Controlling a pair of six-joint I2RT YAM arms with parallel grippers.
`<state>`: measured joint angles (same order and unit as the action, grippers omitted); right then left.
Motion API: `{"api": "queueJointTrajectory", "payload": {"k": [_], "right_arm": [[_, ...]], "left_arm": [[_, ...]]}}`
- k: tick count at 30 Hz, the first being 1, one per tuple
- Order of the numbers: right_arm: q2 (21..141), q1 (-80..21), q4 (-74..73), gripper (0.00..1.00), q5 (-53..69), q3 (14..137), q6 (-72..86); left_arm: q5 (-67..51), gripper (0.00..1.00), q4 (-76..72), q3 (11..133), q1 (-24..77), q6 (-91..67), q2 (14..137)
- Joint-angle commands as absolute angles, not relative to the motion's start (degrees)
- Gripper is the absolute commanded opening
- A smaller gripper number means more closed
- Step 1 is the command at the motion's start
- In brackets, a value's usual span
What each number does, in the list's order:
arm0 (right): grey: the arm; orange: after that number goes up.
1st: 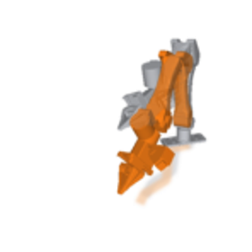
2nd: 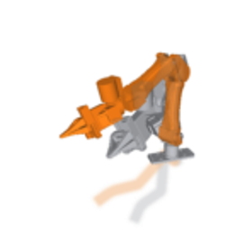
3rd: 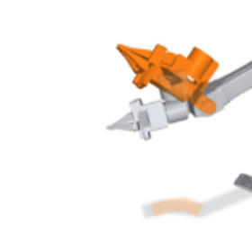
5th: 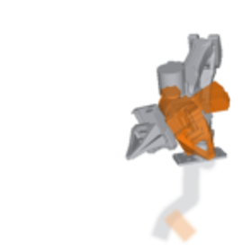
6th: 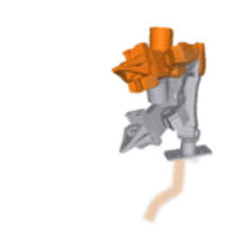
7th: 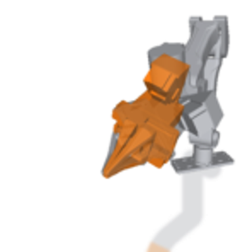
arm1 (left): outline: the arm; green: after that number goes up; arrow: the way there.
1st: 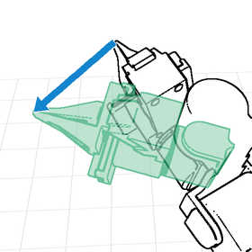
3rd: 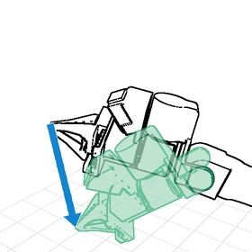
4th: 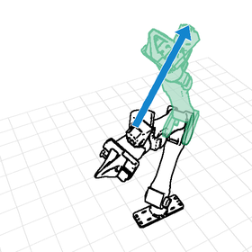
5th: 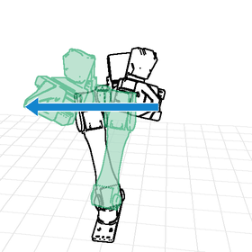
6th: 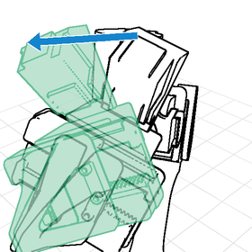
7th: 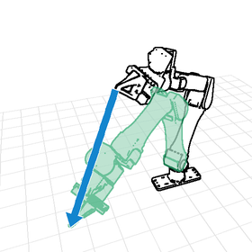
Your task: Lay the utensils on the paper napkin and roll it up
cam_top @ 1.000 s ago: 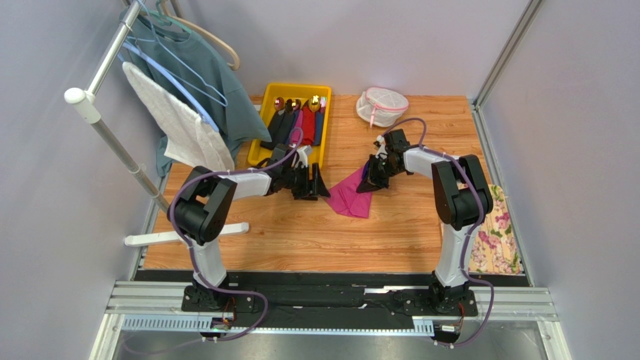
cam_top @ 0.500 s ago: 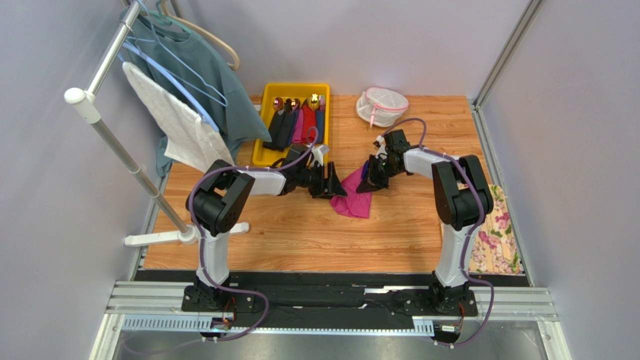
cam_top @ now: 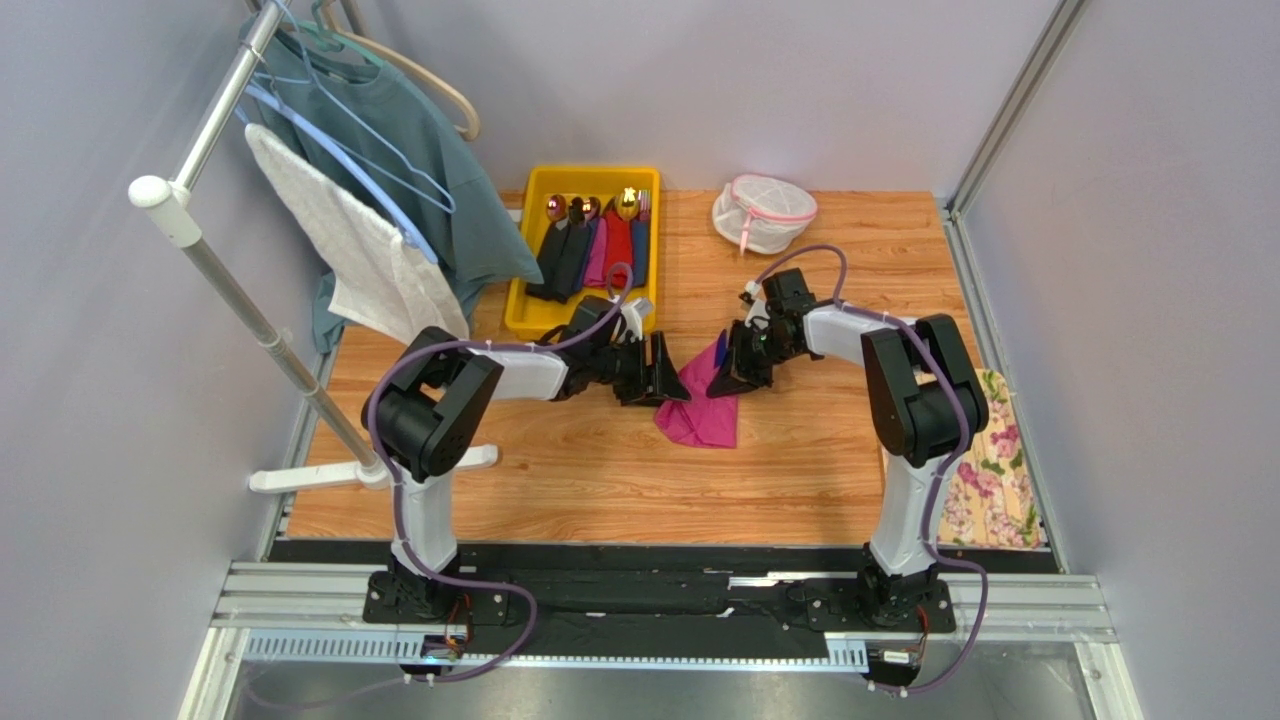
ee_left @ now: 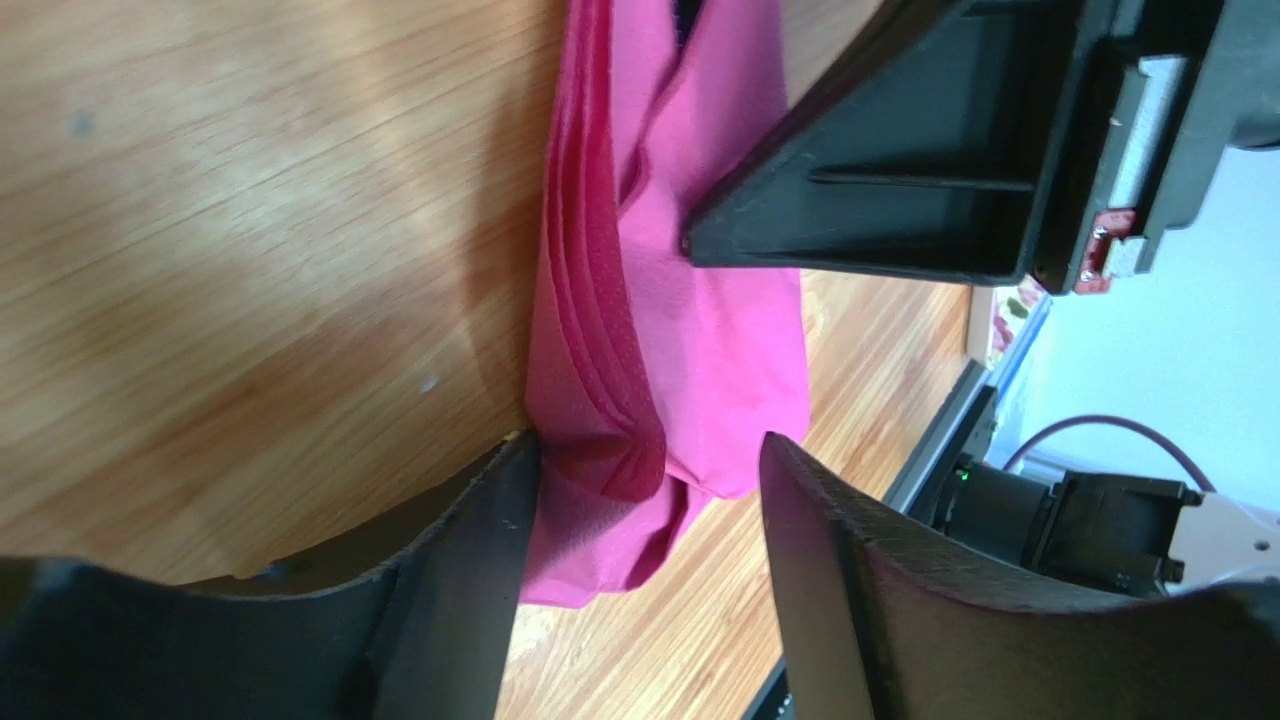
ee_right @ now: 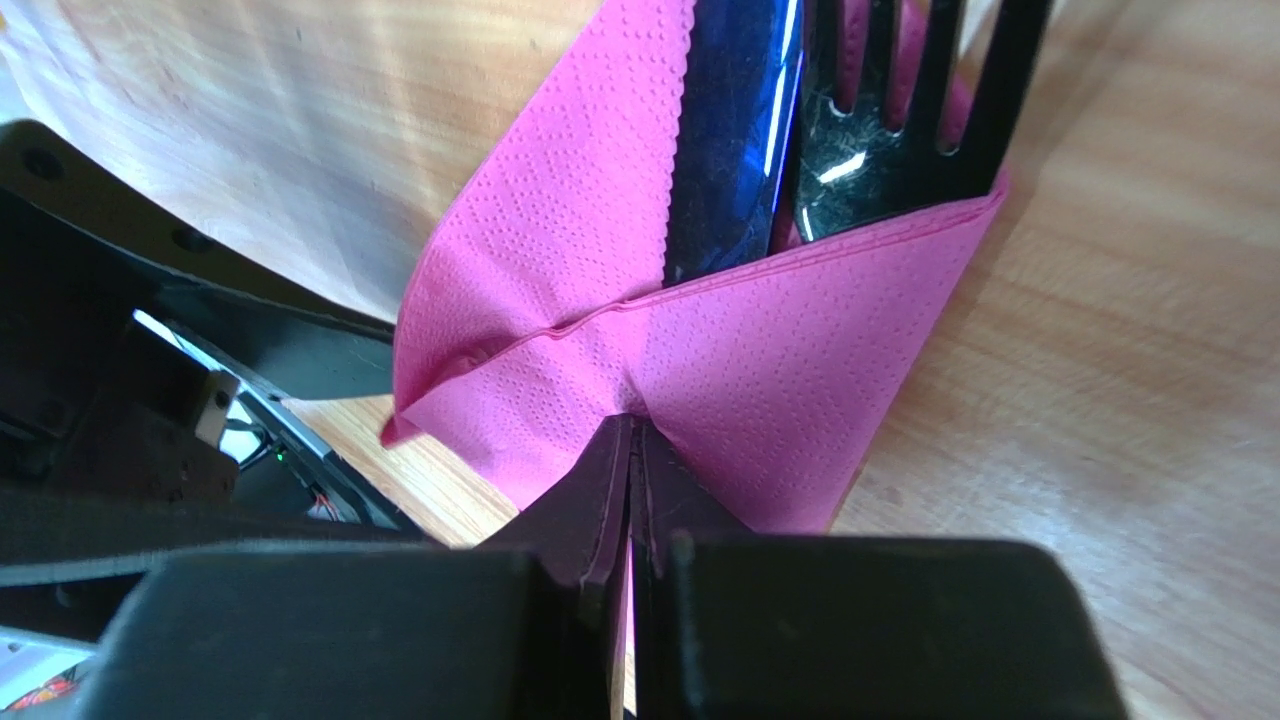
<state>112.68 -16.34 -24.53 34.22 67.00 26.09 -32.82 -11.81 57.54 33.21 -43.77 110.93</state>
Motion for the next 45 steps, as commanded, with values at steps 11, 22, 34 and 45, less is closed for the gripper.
{"api": "queueJointTrajectory", "payload": {"k": [11, 22, 34, 45], "right_arm": [[114.35, -17.58, -29.53, 0.01, 27.86, 64.07, 23.38], [114.52, -17.58, -28.92, 0.00, 27.68, 63.63, 23.64], [114.70, -17.58, -28.74, 0.00, 27.51, 63.81, 23.99], [115.22, -17.58, -28.83, 0.00, 27.69, 64.16, 24.08]], "left_arm": [[-31.11, 0.44, -5.36, 54.85, 31.11, -42.63, 109.34], [-33.39, 0.38, -11.24, 51.59, 29.88, -45.79, 106.26], [-41.04, 0.62, -28.47, 51.76, 30.58, -55.54, 112.59], [-41.04, 0.70, -32.78, 56.24, 33.13, -57.83, 118.12]]}}
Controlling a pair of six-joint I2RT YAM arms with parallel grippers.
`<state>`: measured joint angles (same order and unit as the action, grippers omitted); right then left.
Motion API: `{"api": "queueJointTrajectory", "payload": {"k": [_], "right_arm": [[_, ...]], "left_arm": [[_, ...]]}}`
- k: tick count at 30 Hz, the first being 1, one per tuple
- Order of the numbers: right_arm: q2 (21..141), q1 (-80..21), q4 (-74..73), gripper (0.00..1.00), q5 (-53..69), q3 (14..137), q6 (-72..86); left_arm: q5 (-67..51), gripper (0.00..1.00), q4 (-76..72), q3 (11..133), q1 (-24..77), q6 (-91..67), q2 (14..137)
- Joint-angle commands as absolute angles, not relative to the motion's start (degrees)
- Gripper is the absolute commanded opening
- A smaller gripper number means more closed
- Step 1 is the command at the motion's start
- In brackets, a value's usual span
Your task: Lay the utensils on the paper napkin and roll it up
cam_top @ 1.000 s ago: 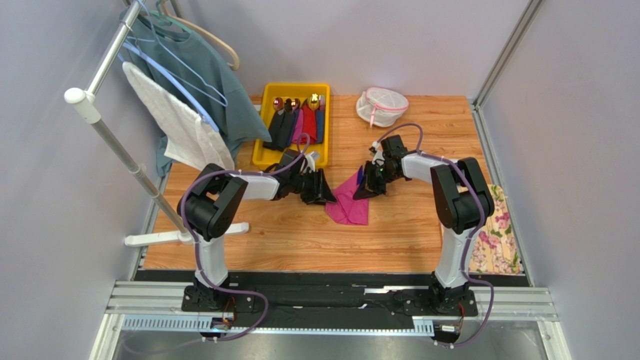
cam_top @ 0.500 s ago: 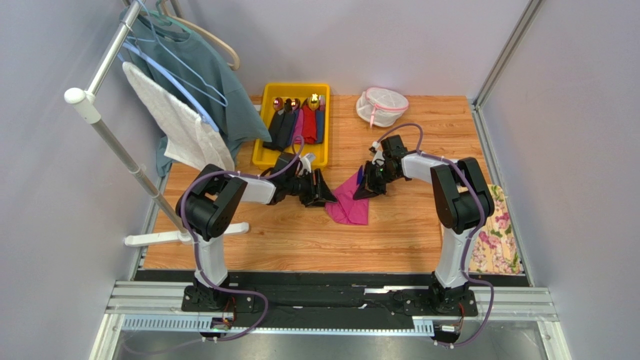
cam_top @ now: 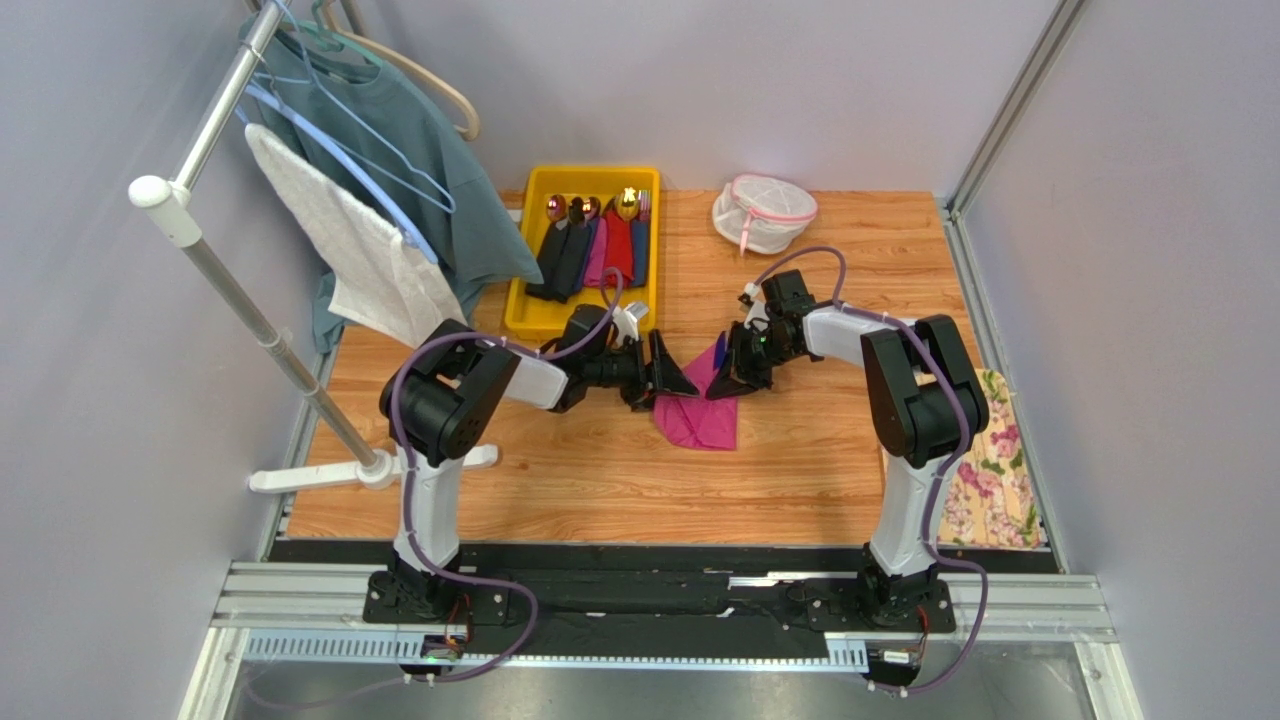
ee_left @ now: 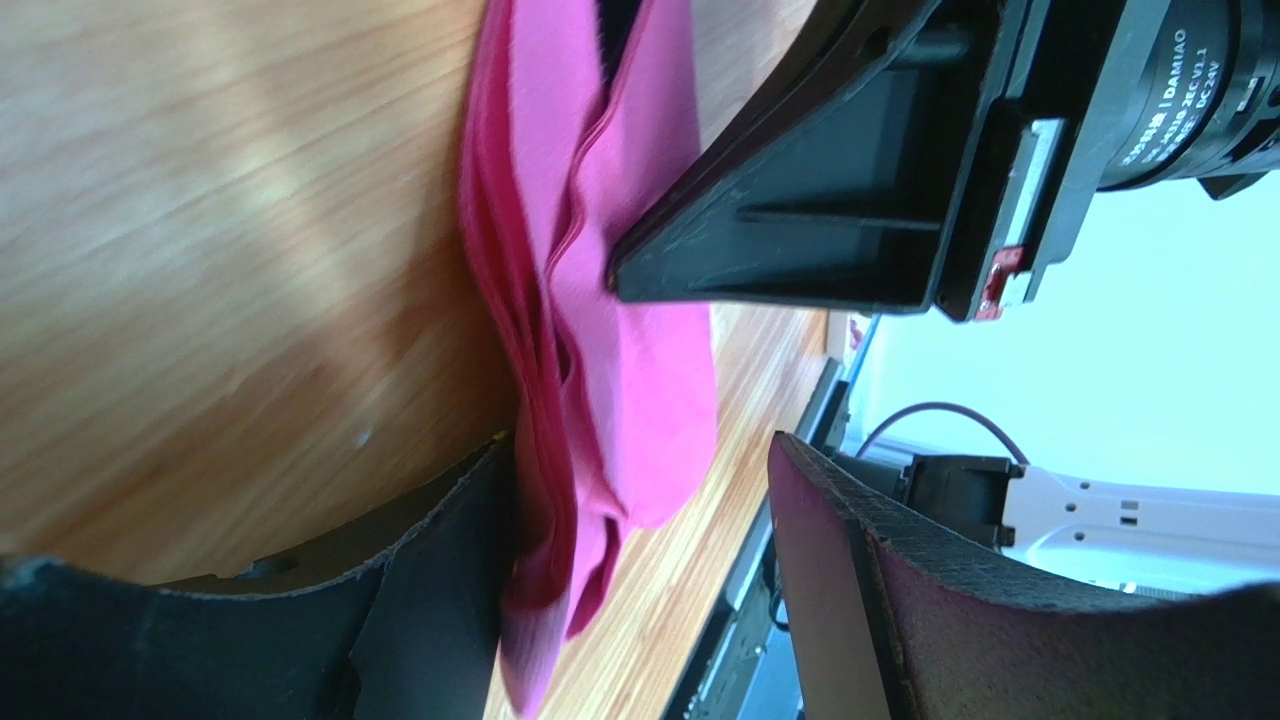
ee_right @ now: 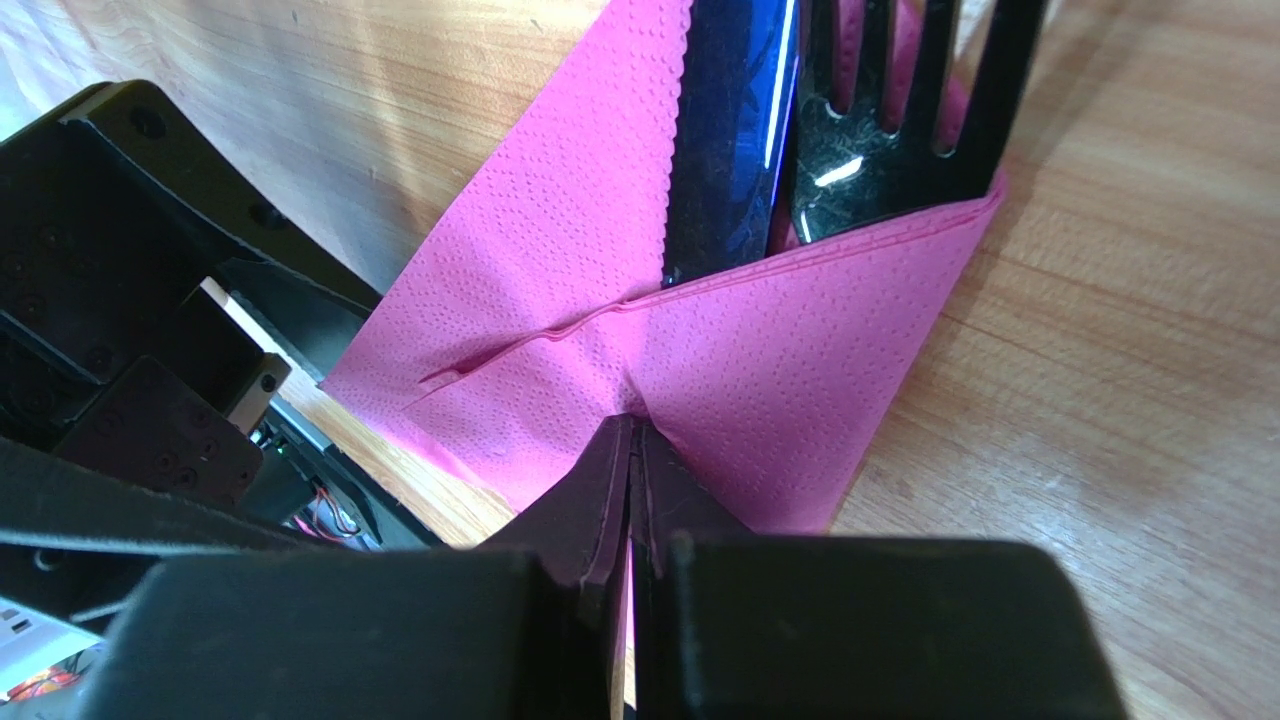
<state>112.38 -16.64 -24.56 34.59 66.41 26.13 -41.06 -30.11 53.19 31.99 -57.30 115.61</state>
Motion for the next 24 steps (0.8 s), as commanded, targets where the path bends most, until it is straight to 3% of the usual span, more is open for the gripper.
{"api": "queueJointTrajectory", "payload": {"k": [1, 16, 24], "right_arm": [[115.22, -17.58, -28.74, 0.00, 27.77, 64.16, 24.17], [115.58, -17.58, -28.83, 0.00, 27.24, 64.42, 24.34], [115.58, -17.58, -28.48, 0.00, 27.25, 64.51, 24.70]], "left_arm": [[-40.96, 0.70, -32.00, 56.77, 33.22, -57.57, 118.47], [-43.15, 0.60, -21.63, 49.22, 28.48, -51.33, 108.73], [-43.95, 0.59, -25.92, 49.04, 28.30, -53.43, 109.42]]}}
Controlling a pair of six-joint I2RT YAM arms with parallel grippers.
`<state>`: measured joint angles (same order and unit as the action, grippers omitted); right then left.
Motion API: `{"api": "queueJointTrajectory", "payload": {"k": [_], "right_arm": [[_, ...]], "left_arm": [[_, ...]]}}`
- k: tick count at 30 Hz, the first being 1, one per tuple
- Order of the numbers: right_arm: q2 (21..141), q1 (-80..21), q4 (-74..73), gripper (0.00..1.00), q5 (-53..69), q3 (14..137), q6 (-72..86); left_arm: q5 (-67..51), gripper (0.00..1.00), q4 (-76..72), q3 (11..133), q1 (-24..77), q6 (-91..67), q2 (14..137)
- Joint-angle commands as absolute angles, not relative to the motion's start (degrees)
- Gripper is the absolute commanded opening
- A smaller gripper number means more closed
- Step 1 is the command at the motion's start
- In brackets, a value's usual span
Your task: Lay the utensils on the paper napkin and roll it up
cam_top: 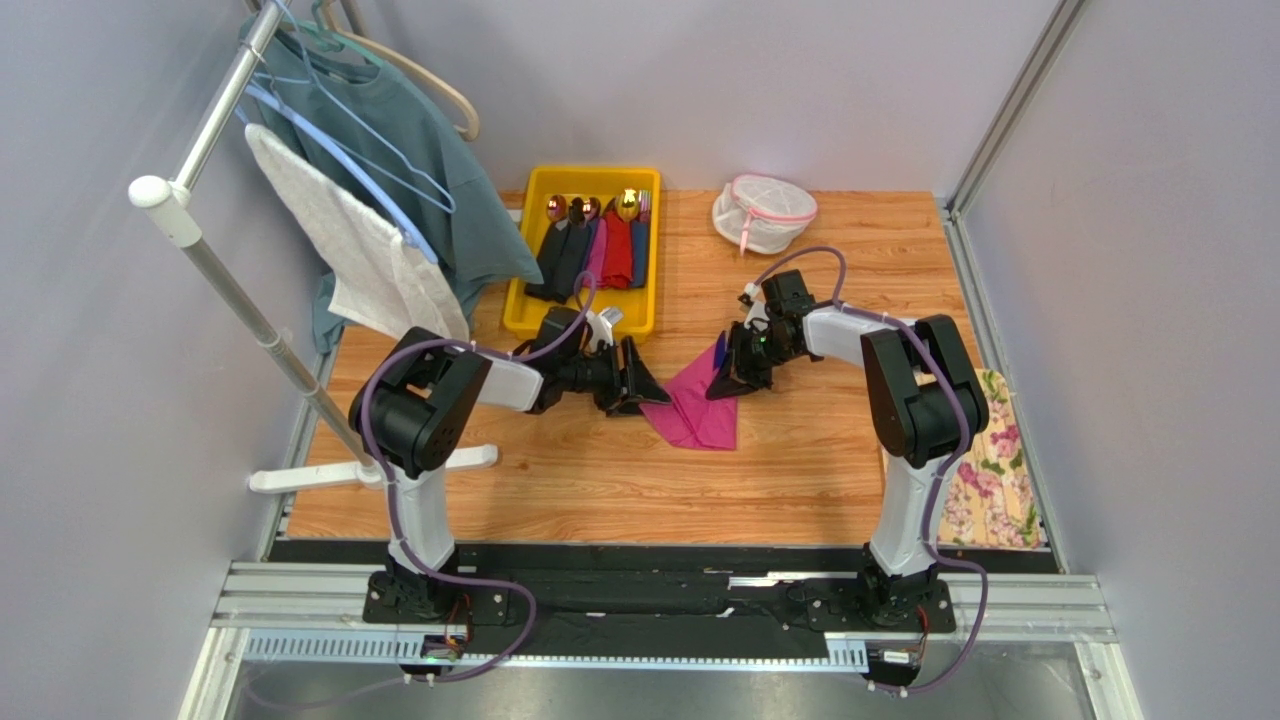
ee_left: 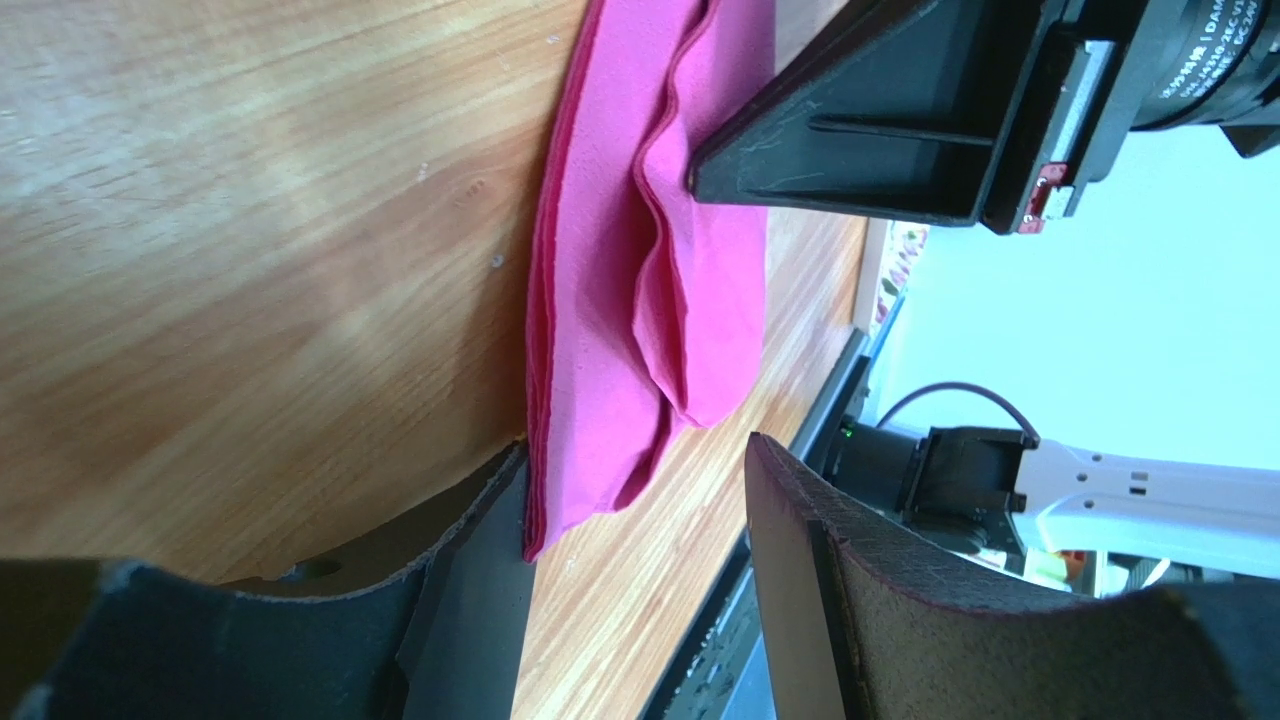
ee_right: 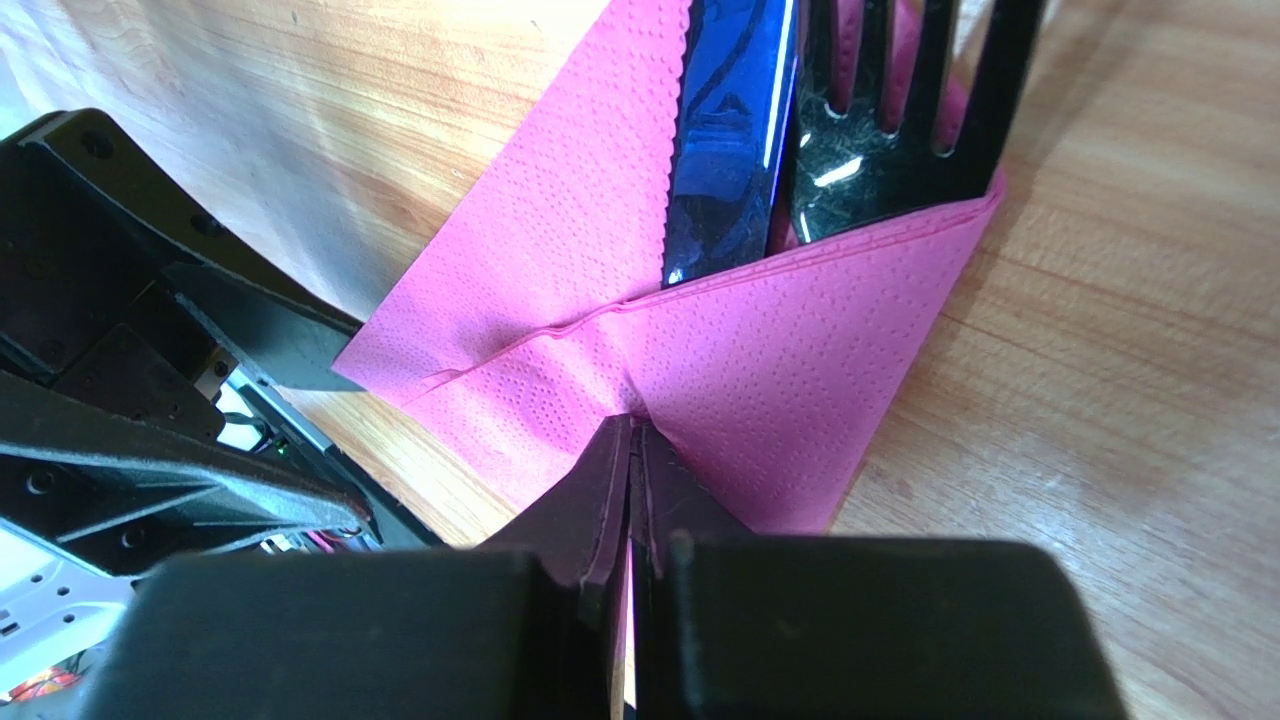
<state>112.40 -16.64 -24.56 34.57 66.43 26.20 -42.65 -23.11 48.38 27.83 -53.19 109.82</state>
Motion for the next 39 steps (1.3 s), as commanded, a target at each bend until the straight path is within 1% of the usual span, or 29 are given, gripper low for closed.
{"api": "queueJointTrajectory", "payload": {"k": [1, 6, 8, 9, 12, 13, 17, 18, 21, 27, 32, 35, 38, 39], "right_arm": [[115.66, -17.58, -28.56, 0.00, 27.25, 64.51, 24.61], [115.49, -17.49, -28.39, 0.00, 27.25, 64.25, 24.61], [115.49, -17.58, -28.48, 0.00, 27.25, 64.25, 24.61], [115.31, -17.58, -28.56, 0.00, 27.25, 64.25, 24.61], [115.23, -17.58, -28.56, 0.00, 27.16, 64.16, 24.43], [115.14, -17.58, -28.56, 0.00, 26.98, 64.16, 24.52], [115.49, -17.67, -28.30, 0.00, 26.89, 64.25, 24.78], [115.49, -17.75, -28.21, 0.00, 26.89, 64.34, 24.87], [115.75, -17.84, -28.13, 0.00, 26.90, 64.51, 25.14], [115.93, -18.02, -28.04, 0.00, 27.07, 64.69, 25.58], [115.84, -18.02, -28.04, 0.00, 27.16, 64.51, 25.84], [115.84, -18.02, -28.04, 0.00, 27.25, 64.60, 25.93], [115.66, -18.02, -28.21, 0.00, 26.98, 64.69, 25.93], [115.75, -18.02, -28.39, 0.00, 27.07, 64.69, 25.84]], "left_arm": [[-44.03, 0.59, -26.19, 49.48, 28.47, -53.70, 109.86], [-43.68, 0.58, -26.72, 51.77, 29.79, -53.96, 112.23], [-43.07, 0.54, -26.19, 52.12, 29.97, -53.88, 112.94], [-43.07, 0.48, -25.93, 52.21, 30.06, -53.88, 113.03], [-42.63, 0.38, -24.44, 51.42, 30.06, -51.95, 111.10], [-42.63, 0.32, -24.61, 51.07, 30.06, -51.94, 110.22], [-43.77, 0.21, -25.22, 51.24, 30.23, -52.56, 106.62], [-44.12, 0.16, -25.22, 51.59, 30.67, -52.21, 106.18], [-45.61, 0.10, -24.96, 53.87, 31.98, -51.51, 106.43], [-47.64, 0.07, -23.91, 59.41, 34.54, -52.29, 111.44], [-46.76, 0.07, -25.40, 63.19, 36.73, -53.88, 115.92], [-45.35, 0.09, -25.31, 64.25, 37.53, -54.14, 117.94], [-43.07, 0.11, -21.01, 65.30, 37.88, -52.04, 119.09], [-42.37, 0.11, -17.35, 65.74, 37.97, -50.12, 119.27]]}}
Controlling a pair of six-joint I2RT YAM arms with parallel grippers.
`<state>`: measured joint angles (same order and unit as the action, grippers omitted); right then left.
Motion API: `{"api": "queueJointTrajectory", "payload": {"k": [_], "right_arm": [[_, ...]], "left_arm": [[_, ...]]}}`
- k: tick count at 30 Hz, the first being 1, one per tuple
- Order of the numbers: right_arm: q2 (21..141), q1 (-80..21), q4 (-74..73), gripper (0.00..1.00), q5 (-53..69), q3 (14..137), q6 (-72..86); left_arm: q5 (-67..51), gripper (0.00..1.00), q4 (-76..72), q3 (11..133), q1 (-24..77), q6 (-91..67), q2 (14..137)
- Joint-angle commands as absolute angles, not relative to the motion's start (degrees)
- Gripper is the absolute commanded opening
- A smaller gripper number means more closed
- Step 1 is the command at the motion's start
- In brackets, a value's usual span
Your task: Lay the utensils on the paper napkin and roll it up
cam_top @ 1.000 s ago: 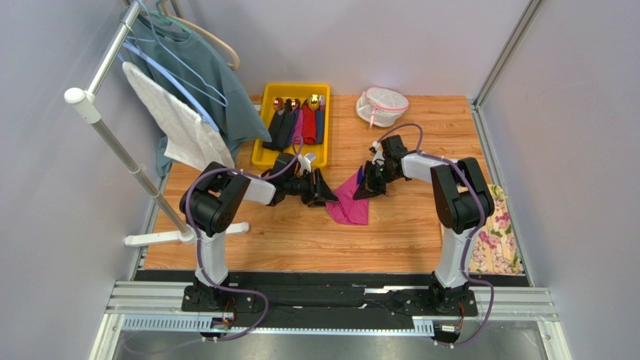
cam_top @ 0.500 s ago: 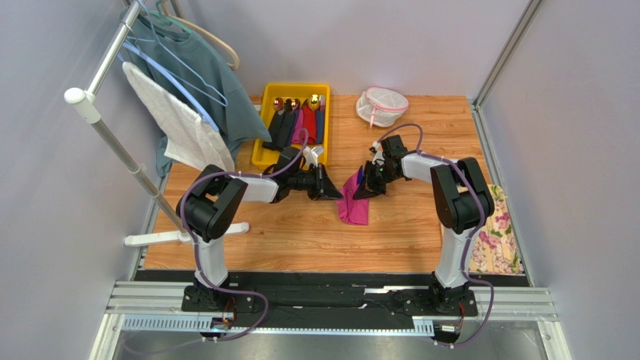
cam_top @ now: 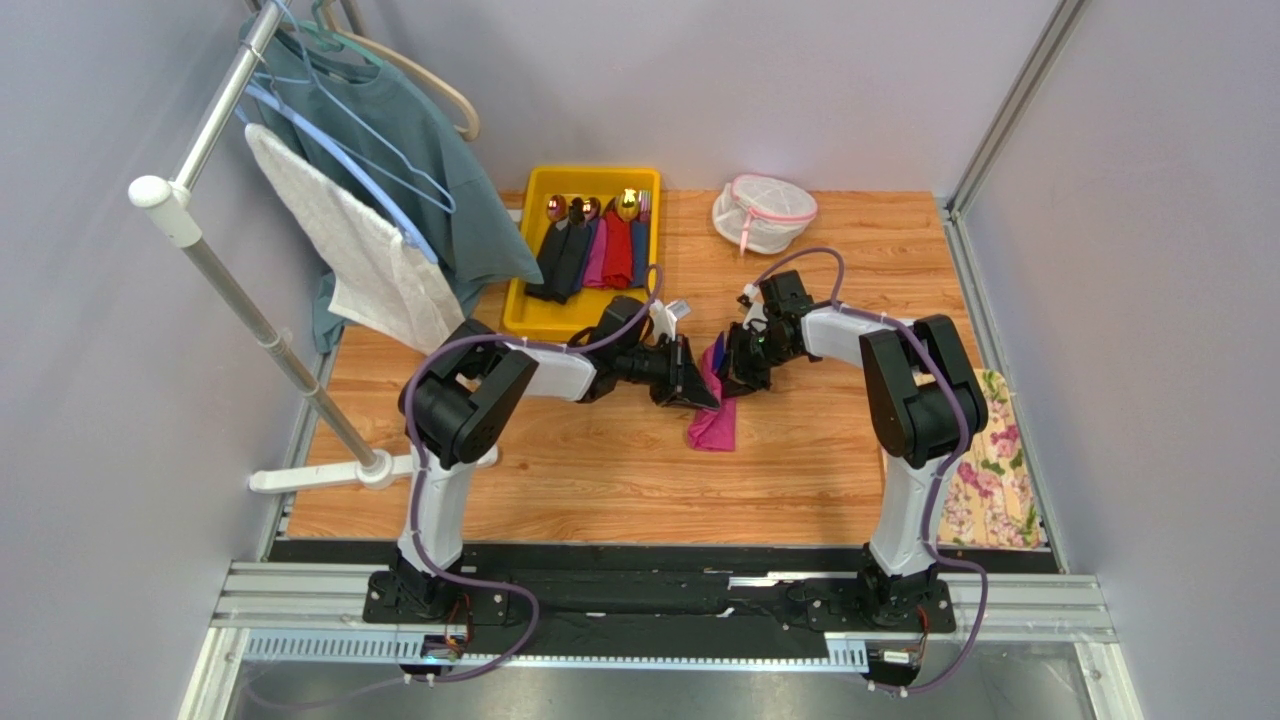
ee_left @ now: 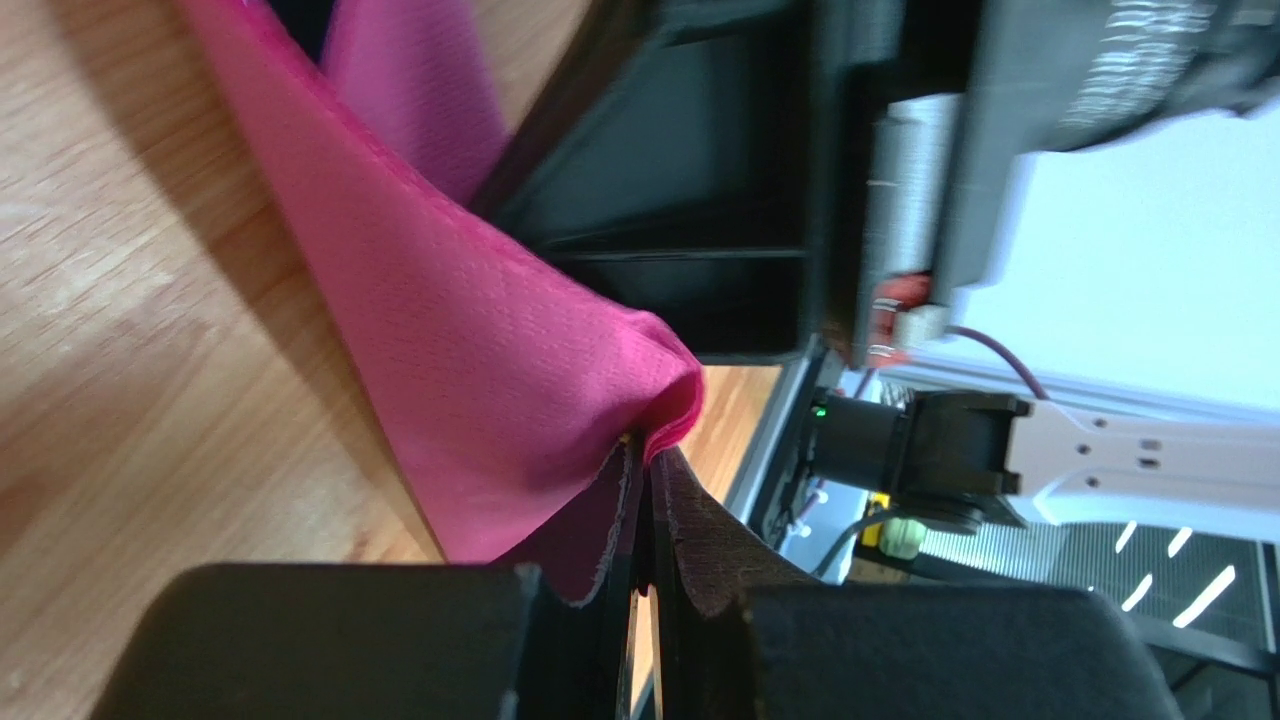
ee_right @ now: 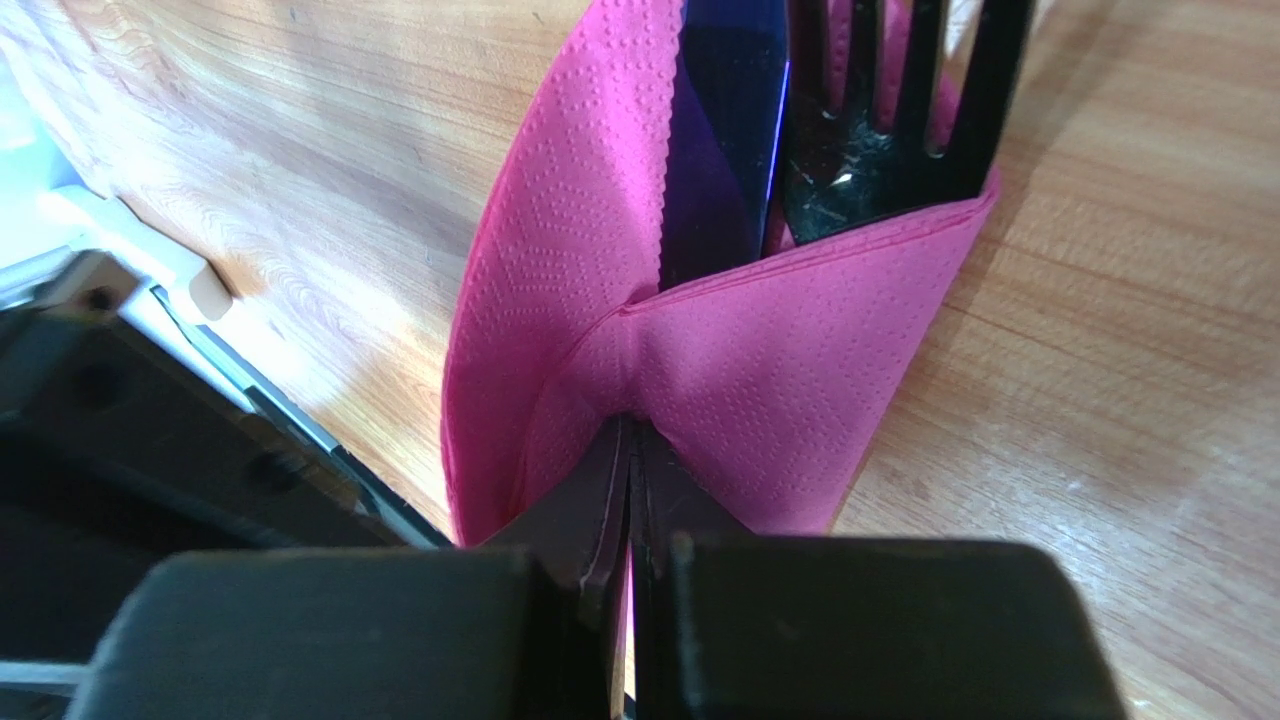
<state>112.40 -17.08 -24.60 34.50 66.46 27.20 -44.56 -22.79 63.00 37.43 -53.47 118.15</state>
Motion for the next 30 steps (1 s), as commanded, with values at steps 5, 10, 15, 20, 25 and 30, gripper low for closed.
{"api": "queueJointTrajectory", "payload": {"k": [5, 10, 15, 20, 25, 30], "right_arm": [[115.23, -18.02, -28.57, 0.00, 26.90, 64.60, 26.01], [114.35, -17.93, -28.92, 0.01, 26.98, 64.42, 26.54], [112.33, -17.84, -29.27, 0.03, 27.86, 64.69, 26.89], [108.81, -16.79, -28.83, 0.12, 31.28, 66.09, 28.03], [105.03, -13.72, -27.95, 0.18, 35.59, 67.50, 30.32], [103.18, -11.78, -26.19, 0.15, 40.16, 65.66, 32.17]], "left_arm": [[-37.27, 0.11, -6.10, 67.06, 37.88, -44.40, 119.53], [-33.68, 0.13, 5.87, 72.58, 37.88, -37.19, 120.85], [-30.33, 0.11, 15.28, 75.50, 37.97, -31.47, 121.11], [-27.43, 0.07, 18.89, 75.41, 37.88, -27.96, 119.80], [-26.89, 0.04, 20.39, 76.28, 37.88, -26.37, 119.44], [-28.04, 0.02, 20.13, 76.64, 37.97, -26.63, 119.97]]}}
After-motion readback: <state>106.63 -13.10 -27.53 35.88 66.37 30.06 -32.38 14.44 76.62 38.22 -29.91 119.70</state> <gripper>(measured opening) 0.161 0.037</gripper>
